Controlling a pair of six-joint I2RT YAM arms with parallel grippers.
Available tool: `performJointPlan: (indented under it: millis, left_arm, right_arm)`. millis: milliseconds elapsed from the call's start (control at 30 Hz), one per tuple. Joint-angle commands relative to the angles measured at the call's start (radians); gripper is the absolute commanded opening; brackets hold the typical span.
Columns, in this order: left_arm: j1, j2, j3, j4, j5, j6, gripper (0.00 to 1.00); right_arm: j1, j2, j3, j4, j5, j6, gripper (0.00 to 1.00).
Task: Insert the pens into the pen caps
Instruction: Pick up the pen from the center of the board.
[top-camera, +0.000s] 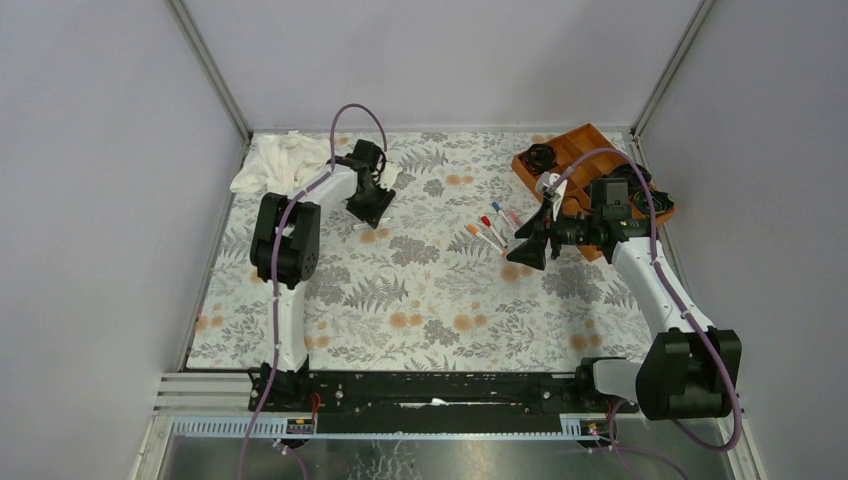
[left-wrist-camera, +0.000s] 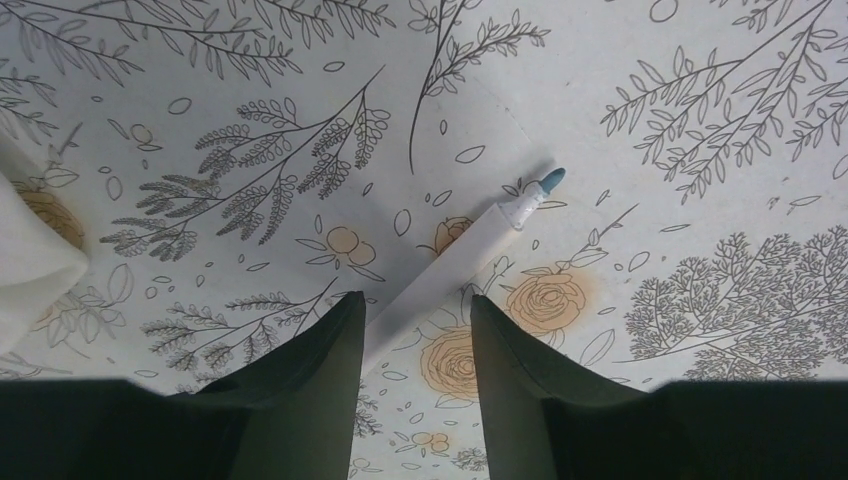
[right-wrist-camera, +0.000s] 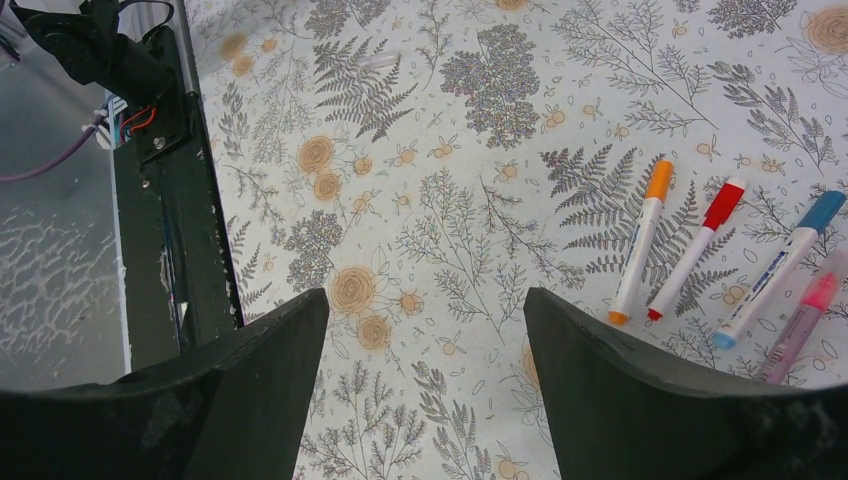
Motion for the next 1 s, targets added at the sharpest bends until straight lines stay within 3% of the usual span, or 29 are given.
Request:
performJointPlan:
  millis: [0, 200, 333, 533, 700, 967]
  left_arm:
    - [0.008, 0.024, 0.023, -0.011, 0.026, 0.007, 0.45]
    - [0.007, 0.024, -0.020, -0.012, 0.030, -0.019, 0.41]
    - [0.008, 0.009, -0.074, -0.010, 0.036, -0.054, 0.21]
    - [0.005, -0.056, -0.192, 0.042, 0.026, -0.133, 0.01]
    - [0.000, -0.177, -0.291, 0.126, 0.039, -0.257, 0.00]
    - [-0.010, -0.558, -0.622, 0.484, 0.229, -0.572, 0.00]
  right_arm:
    - [-0.009, 0.006, 0.033, -0.003, -0.036, -0.008, 0.80]
    - [-0.010, 0.005, 0.035, -0.003, -0.042, -0.007, 0.80]
    - [-0.009, 0.007, 0.035, -0.007, -0.051, -0.007, 0.80]
    - [-0.010, 0.002, 0.033, -0.010, -0.070, -0.009, 0.80]
    - [-0.010, 0.017, 0.004, 0.017, -0.151, 0.020, 0.78]
    - [0.042, 0.074, -0.075, 0.266, -0.266, 0.312, 0.78]
